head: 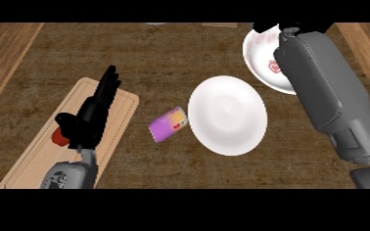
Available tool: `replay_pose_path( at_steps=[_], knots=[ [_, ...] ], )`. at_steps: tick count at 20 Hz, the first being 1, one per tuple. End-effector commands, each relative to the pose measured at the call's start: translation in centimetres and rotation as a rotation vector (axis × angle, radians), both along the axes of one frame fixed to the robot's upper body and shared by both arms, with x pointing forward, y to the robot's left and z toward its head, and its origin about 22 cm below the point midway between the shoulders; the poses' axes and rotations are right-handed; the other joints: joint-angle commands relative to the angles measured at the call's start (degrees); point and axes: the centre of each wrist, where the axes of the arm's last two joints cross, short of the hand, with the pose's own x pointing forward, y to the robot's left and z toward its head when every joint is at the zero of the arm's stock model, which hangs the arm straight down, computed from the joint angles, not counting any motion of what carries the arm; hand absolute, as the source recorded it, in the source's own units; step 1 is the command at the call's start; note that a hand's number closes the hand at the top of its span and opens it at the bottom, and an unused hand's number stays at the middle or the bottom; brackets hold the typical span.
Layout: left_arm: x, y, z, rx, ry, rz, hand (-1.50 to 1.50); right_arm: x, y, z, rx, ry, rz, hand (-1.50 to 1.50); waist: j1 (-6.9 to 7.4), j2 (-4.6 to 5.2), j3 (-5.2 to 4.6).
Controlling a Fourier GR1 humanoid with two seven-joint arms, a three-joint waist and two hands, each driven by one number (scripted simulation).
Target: Pick the sweet potato from the plate and place it in the bowl
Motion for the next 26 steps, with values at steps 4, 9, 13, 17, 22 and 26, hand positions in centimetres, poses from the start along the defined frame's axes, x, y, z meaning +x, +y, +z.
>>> replay_pose_path(
  at_steps=[4, 9, 13, 17, 22, 26],
  knots=[
    [-1.1, 0.2, -0.4, 0.015, -0.008, 0.001, 0.00, 0.5, -7.0, -4.4, -0.015, 0.043, -0.069, 1.50, 0.66, 0.17, 0.04],
    [0.3, 0.6, -0.5, 0.005, -0.011, -0.008, 0.00, 0.7, -9.8, -5.1, 0.053, 0.142, -0.054, 1.50, 0.67, 0.39, 0.04],
    [0.2, -1.8, -0.1, 0.014, -0.020, -0.011, 0.00, -0.9, -12.3, -8.8, 0.230, 0.168, -0.041, -1.50, 0.66, 0.41, 0.12],
    [0.2, -0.4, -0.9, 0.006, -0.021, -0.002, 0.00, -2.3, -13.8, -11.8, 0.299, 0.186, 0.093, -1.50, 0.83, 0.54, 0.13],
    [0.1, 1.3, -1.5, -0.006, -0.003, -0.010, 0.00, -1.5, -12.4, -10.5, 0.353, -0.032, 0.158, -1.50, 0.74, 0.32, 0.09],
    [0.6, -0.7, -0.5, 0.016, 0.005, 0.002, 0.00, -1.0, -13.1, -7.3, 0.366, -0.202, 0.155, -1.50, -0.26, -0.10, 0.05]
  ],
)
